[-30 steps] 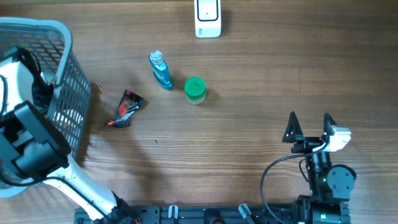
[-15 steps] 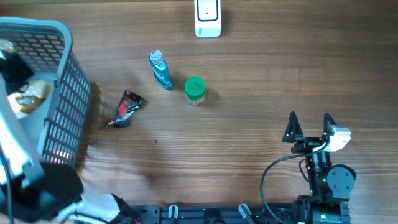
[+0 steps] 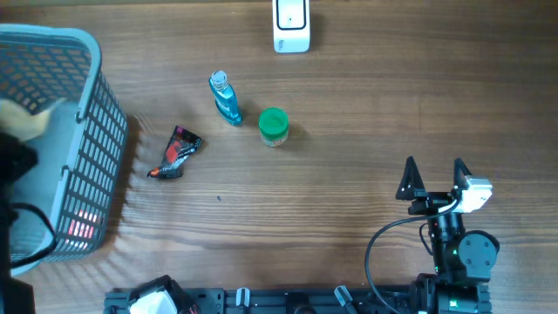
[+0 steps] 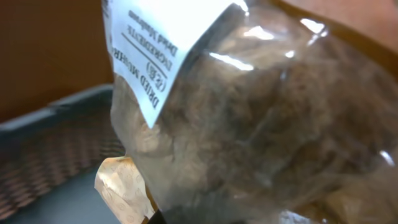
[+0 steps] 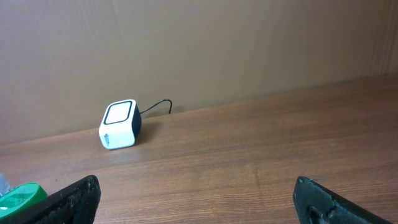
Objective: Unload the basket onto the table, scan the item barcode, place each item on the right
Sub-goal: 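Grasp the clear bag of dried mushrooms in the basket with left gripper, then carry the mushroom bag out and drop it on the table center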
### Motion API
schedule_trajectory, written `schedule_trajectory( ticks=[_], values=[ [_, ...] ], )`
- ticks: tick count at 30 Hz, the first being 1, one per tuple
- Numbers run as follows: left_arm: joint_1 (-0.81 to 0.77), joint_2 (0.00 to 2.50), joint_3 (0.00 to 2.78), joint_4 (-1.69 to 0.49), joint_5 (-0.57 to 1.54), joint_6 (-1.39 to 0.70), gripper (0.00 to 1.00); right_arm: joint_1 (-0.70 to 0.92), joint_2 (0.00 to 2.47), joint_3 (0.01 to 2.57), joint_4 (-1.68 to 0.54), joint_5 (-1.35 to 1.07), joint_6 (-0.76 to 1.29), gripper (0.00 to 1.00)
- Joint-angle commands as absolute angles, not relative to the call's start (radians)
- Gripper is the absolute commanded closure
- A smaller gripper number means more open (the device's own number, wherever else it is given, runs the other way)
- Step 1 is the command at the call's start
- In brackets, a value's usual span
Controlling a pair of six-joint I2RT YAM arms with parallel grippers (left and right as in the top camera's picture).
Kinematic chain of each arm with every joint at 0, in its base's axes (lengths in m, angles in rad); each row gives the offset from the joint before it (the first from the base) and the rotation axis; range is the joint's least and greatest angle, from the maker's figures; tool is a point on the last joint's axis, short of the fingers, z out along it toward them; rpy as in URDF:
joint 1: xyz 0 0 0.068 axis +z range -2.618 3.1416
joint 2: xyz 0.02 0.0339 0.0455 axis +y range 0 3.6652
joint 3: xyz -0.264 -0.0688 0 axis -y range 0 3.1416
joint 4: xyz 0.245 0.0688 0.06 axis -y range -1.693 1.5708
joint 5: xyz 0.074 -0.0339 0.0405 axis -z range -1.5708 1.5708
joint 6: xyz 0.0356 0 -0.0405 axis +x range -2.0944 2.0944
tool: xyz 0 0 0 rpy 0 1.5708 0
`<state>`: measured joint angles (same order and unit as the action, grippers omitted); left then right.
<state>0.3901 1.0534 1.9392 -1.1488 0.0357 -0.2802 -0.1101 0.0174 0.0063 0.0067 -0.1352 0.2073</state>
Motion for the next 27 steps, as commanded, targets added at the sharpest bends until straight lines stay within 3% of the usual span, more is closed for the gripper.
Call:
schedule_trajectory(
  ticks=[1, 11, 15, 18, 27],
  values=[
    [0.231, 1.174, 1.93, -1.165, 0.16, -0.239, 0.96, -0.108, 0.011, 0.005, 0.01, -0.147, 0.202, 0.0],
    [-0.432, 1.448, 1.93, -1.407, 0.086, -0.001, 0.96, -0.108, 0.011, 0.005, 0.01, -0.147, 0.202, 0.0],
    [-0.598, 1.451, 1.93, -1.566, 0.011, 0.023, 0.96, -0.108, 0.011, 0.005, 0.01, -0.147, 0.202, 0.0],
    [-0.64, 1.457, 1.889, -1.63, -0.048, 0.022, 0.96, -0.108, 0.011, 0.005, 0.01, -0.147, 0.202, 0.0],
    [-0.638, 1.591, 1.446, -1.367, -0.037, 0.015, 0.96, -0.108, 0.011, 0.005, 0.01, -0.147, 0.202, 0.0]
  ],
)
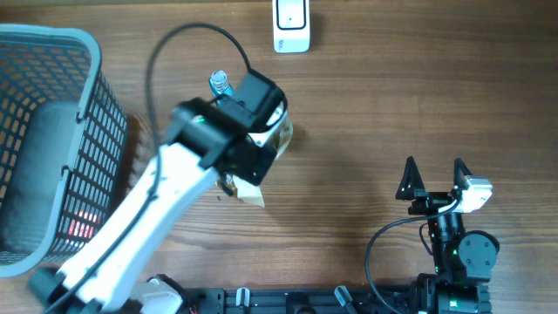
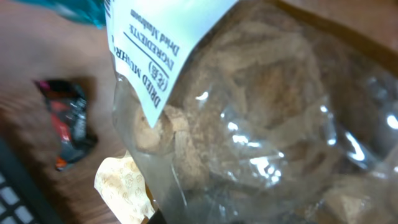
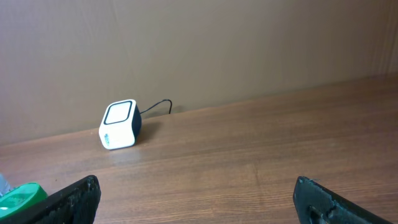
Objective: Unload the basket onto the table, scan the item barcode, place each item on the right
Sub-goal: 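Carry the mushroom bag out and drop it on the table center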
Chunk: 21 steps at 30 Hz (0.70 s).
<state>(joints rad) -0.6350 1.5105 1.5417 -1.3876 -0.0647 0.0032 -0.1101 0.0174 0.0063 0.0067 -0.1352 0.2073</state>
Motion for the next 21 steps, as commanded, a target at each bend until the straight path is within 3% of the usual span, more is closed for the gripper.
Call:
schedule_trajectory(
  ticks=[1, 4, 7, 12, 15, 17, 19, 21],
  values=[
    [-0.638, 1.616, 1.431, -1.352, 0.038, 0.027, 0.96, -0.108, 0.011, 0.005, 0.01, -0.147, 0.202, 0.0],
    [-0.636, 1.652, 1.428, -1.289, 0.35, 0.192, 0.96, -0.108, 0.011, 0.005, 0.01, -0.147, 0.202, 0.0],
    [-0.636, 1.652, 1.428, -1.24, 0.521, 0.285, 0.96, -0.108, 0.011, 0.005, 0.01, -0.147, 0.202, 0.0],
    [-0.636, 1.652, 1.428, -1.239, 0.536, 0.309, 0.96, -0.108, 0.011, 0.005, 0.01, -0.147, 0.202, 0.0],
    [-0.636, 1.652, 1.428, -1.229, 0.458, 0.294, 0.96, -0.108, 0.011, 0.005, 0.009, -0.147, 0.202, 0.0],
    [-0.637, 1.657, 1.425, -1.234, 0.165, 0.175, 0.96, -0.108, 0.011, 0.005, 0.009, -0.147, 0.202, 0.0],
    [-0.637, 1.667, 1.423, -1.24, 0.068, 0.177, 0.95, -0.108, 0.011, 0.005, 0.009, -0.147, 0.202, 0.0],
    [-0.637, 1.673, 1.423, -1.206, 0.043, 0.179, 0.86, -0.108, 0.011, 0.005, 0.01, -0.147, 0.202, 0.0]
  ],
)
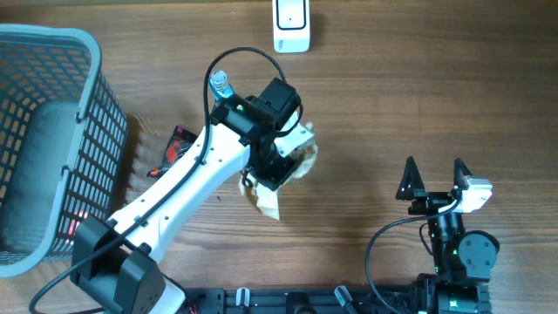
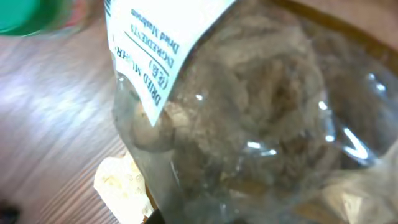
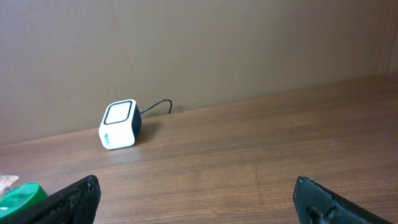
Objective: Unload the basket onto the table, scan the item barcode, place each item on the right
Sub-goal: 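Carry the mushroom bag out and drop it on the table center, then reach the left gripper into the basket and grasp the red Kleenex pack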
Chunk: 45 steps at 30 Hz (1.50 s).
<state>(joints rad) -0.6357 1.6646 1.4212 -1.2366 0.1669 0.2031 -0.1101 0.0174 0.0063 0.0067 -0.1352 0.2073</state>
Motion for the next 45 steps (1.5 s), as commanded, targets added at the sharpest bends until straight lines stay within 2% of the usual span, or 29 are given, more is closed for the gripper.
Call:
schedule_trajectory(
  ticks=[1, 3, 4, 5, 6, 16, 18, 22, 26, 28, 31, 33, 36, 38, 40, 45],
  values=[
    [-0.637, 1.673, 1.423, -1.186, 0.043, 0.179, 0.86, -0.108, 0.011, 0.005, 0.01, -0.147, 0.202, 0.0],
    [-0.639, 1.676, 1.423, -1.163, 0.043, 0.179, 0.84, -0.108, 0.011, 0.005, 0.01, -0.147, 0.202, 0.0],
    [-0.639, 1.682, 1.422, -1.168, 0.044, 0.179, 0.61, -0.108, 0.011, 0.005, 0.01, -0.147, 0.202, 0.0],
    [-0.639, 1.682, 1.419, -1.178, 0.049, 0.179, 0.25, -0.108, 0.011, 0.005, 0.009, -0.147, 0.202, 0.0],
    [-0.639, 1.682, 1.417, -1.187, 0.06, 0.179, 0.0, -0.108, 0.011, 0.005, 0.01, -0.147, 0.202, 0.0],
    [-0.64, 1.681, 1.417, -1.23, 0.063, 0.174, 0.0, -0.108, 0.011, 0.005, 0.01, -0.147, 0.202, 0.0],
    [-0.64, 1.681, 1.417, -1.185, 0.131, 0.17, 0.0, -0.108, 0.011, 0.005, 0.01, -0.147, 0.202, 0.0],
    [-0.632, 1.635, 1.433, -1.156, -0.04, -0.023, 0.0, -0.108, 0.011, 0.005, 0.01, -0.147, 0.202, 0.0],
    [-0.607, 1.453, 1.564, -1.203, -0.22, -0.137, 0.0, -0.108, 0.011, 0.005, 0.01, -0.147, 0.202, 0.0],
    [-0.493, 1.357, 1.654, -1.208, -0.327, -0.294, 0.0, -0.108, 0.011, 0.005, 0.01, -0.147, 0.202, 0.0],
    [-0.086, 1.259, 1.759, -1.205, -0.321, -0.467, 0.0, -0.108, 0.011, 0.005, 0.01, -0.147, 0.202, 0.0],
    [0.267, 1.258, 1.761, -1.224, -0.191, -0.545, 0.0, -0.108, 0.011, 0.005, 0.01, -0.147, 0.202, 0.0],
    [0.57, 1.34, 1.755, -1.3, 0.063, -0.529, 0.0, -0.108, 0.011, 0.005, 0.01, -0.147, 0.202, 0.0],
    [0.733, 1.454, 1.708, -1.352, 0.07, -0.533, 0.0, -0.108, 0.011, 0.005, 0.01, -0.147, 0.202, 0.0],
    [0.775, 1.517, 1.642, -1.327, 0.062, -0.532, 0.0, -0.108, 0.011, 0.005, 0.01, -0.147, 0.202, 0.0],
    [0.776, 1.53, 1.3, -1.052, -0.015, -0.591, 0.0, -0.108, 0.011, 0.005, 0.01, -0.147, 0.202, 0.0]
  ],
)
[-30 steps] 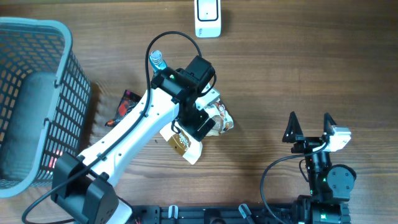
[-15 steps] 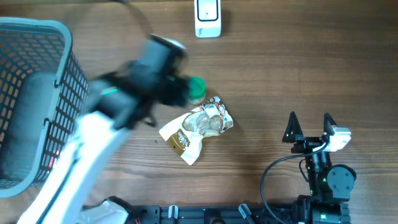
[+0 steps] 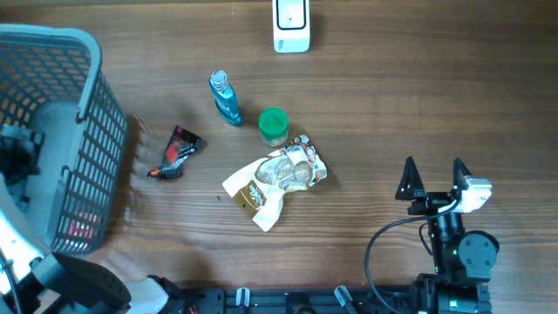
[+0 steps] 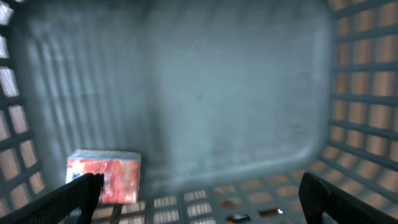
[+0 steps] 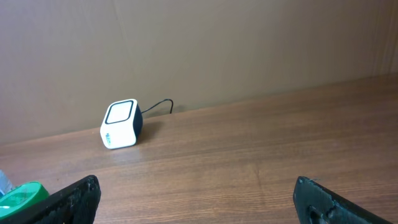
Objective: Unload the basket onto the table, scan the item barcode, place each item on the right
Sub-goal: 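Reach the left gripper into the basket and grasp the red Kleenex pack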
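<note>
A clear bag of dried mushrooms [image 3: 277,179] with a white label lies on the table just below the green-lidded jar [image 3: 273,126]. The white barcode scanner [image 3: 290,24] stands at the back edge and also shows as the scanner [image 5: 120,124] in the right wrist view. My left gripper [image 4: 199,200] hangs open inside the grey basket [image 3: 96,131], above a red packet [image 4: 102,177] on the basket floor. In the overhead view the left gripper [image 3: 17,153] is at the far left edge. My right gripper [image 3: 433,179] rests open and holds nothing at the front right.
A blue bottle [image 3: 225,98] lies left of the jar. A black and red packet [image 3: 174,153] lies between the basket and the bag. The basket's grid walls [image 4: 360,93] surround my left gripper.
My left gripper was shut on the mushroom bag over the table beside the green jar. Now the bag lies on the table and the gripper is open inside the basket. The right arm is unchanged.
My left gripper first held the mushroom bag in the basket. Then it held the bag over the table near the blue bottle, then beside the green jar. Now the bag rests on the table and the gripper is back in the basket, open.
</note>
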### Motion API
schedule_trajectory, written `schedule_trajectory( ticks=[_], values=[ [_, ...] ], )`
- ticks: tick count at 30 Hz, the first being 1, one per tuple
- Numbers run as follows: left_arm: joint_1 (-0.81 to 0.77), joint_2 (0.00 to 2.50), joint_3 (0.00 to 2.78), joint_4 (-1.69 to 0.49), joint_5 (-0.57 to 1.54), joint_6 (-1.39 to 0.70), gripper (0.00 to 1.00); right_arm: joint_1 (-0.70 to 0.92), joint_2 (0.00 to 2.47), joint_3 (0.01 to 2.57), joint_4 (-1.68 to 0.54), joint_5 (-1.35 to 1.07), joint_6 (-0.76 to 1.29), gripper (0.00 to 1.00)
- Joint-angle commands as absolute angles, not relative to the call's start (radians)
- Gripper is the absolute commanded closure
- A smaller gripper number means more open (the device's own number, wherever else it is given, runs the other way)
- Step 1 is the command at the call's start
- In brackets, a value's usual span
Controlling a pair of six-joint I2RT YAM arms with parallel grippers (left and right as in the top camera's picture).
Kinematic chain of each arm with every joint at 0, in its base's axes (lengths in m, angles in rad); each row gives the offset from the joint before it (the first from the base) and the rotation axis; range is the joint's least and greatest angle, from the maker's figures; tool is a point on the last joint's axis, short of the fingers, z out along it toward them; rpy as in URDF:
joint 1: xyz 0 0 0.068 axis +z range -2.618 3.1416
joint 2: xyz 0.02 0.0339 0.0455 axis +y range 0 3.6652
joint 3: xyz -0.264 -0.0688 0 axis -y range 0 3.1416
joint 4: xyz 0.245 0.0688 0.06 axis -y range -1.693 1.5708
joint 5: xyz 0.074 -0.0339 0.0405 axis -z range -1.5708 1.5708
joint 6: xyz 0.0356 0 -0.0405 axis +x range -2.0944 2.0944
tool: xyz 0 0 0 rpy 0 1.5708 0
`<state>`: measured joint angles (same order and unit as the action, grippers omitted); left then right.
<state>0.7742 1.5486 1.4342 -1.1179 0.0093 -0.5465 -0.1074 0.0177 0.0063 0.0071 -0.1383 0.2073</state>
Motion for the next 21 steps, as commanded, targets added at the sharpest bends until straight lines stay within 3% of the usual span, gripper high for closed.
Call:
schedule_trajectory(
  ticks=[1, 7, 21],
  values=[
    [0.776, 1.53, 1.255, -1.026, -0.022, -0.585, 0.0, -0.108, 0.011, 0.005, 0.01, -0.147, 0.202, 0.0],
    [0.776, 1.53, 1.136, -1.003, -0.255, -0.562, 0.0, -0.108, 0.011, 0.005, 0.01, -0.147, 0.202, 0.0],
    [0.776, 1.532, 1.007, -0.915, -0.289, -0.563, 0.0, -0.108, 0.011, 0.005, 0.01, -0.147, 0.202, 0.0]
  ],
)
